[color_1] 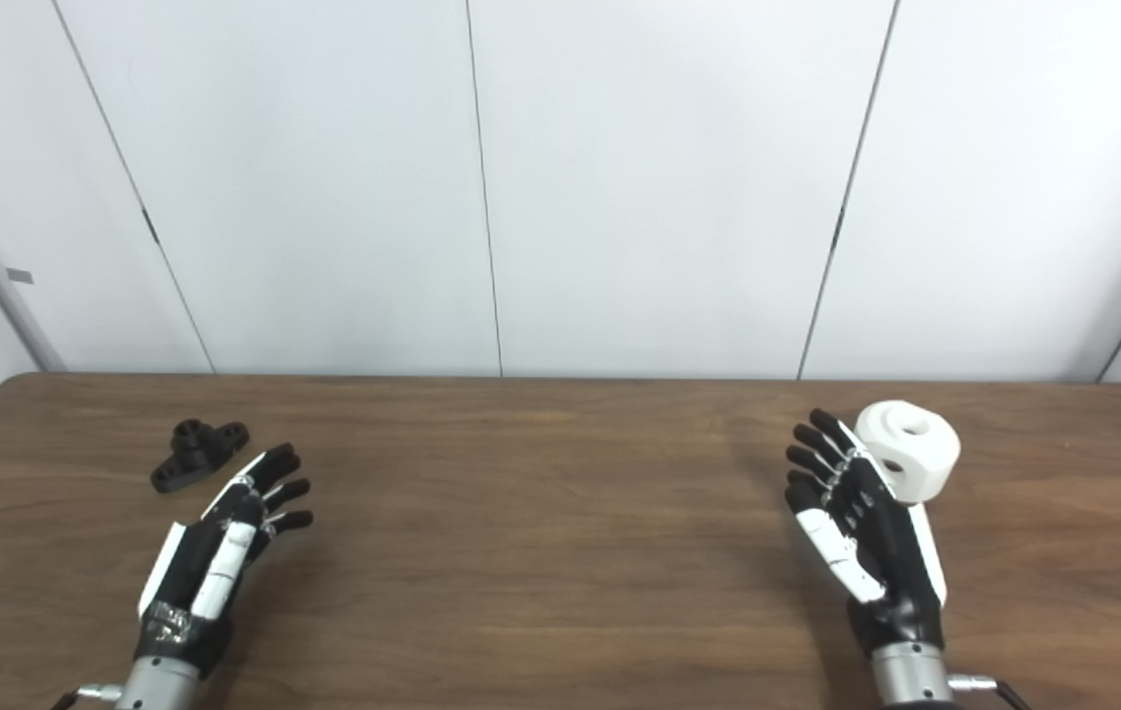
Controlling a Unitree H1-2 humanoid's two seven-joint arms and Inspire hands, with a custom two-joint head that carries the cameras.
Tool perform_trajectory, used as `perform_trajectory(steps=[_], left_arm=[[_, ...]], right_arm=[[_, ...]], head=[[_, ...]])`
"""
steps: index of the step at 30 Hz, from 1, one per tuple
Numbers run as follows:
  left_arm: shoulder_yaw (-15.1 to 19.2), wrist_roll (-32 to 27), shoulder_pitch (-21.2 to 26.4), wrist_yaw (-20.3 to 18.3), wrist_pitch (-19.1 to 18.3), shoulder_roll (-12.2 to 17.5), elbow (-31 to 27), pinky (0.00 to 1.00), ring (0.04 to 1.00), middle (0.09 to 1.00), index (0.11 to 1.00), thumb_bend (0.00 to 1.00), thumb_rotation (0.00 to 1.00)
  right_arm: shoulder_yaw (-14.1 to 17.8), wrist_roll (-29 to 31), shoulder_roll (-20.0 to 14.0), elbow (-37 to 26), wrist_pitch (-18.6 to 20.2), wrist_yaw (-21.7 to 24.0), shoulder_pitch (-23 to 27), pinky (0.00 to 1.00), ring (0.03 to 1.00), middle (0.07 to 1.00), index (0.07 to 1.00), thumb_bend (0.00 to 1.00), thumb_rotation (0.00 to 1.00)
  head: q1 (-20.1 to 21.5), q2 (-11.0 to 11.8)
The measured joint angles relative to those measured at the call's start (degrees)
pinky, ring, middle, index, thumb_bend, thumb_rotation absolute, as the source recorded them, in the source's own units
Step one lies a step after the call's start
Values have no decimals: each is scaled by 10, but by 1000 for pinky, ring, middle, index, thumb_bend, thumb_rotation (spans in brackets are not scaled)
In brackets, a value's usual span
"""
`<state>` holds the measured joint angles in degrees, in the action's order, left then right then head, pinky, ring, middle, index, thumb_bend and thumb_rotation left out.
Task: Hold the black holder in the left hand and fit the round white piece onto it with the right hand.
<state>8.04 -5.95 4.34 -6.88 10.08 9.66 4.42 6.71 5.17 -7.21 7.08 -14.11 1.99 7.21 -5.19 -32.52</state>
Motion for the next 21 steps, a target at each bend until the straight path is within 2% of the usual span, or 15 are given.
perform_trajectory(steps=[3, 9, 17, 21], left_arm=[[0, -1, 0, -1, 0, 0, 0, 737, 858, 908, 908, 726, 812], [1, -5, 0, -2, 1, 0, 1, 738, 854, 899, 898, 761, 810], [0, 0, 0, 0, 14, -1, 1, 715, 845, 893, 899, 748, 799], [-5, 31, -2, 10, 18, -1, -3, 701, 843, 888, 893, 724, 796]], right_arm=[[0, 2, 0, 0, 0, 0, 0, 768, 800, 829, 858, 557, 558], [-1, -2, 0, 0, -1, 0, 0, 765, 815, 843, 869, 539, 586], [1, 9, -1, 0, -1, 5, 0, 790, 820, 855, 878, 505, 548], [2, 13, -2, 0, -1, 8, 0, 797, 822, 855, 879, 487, 545]], head=[[0, -2], [-4, 1], [-46, 6], [-60, 9]])
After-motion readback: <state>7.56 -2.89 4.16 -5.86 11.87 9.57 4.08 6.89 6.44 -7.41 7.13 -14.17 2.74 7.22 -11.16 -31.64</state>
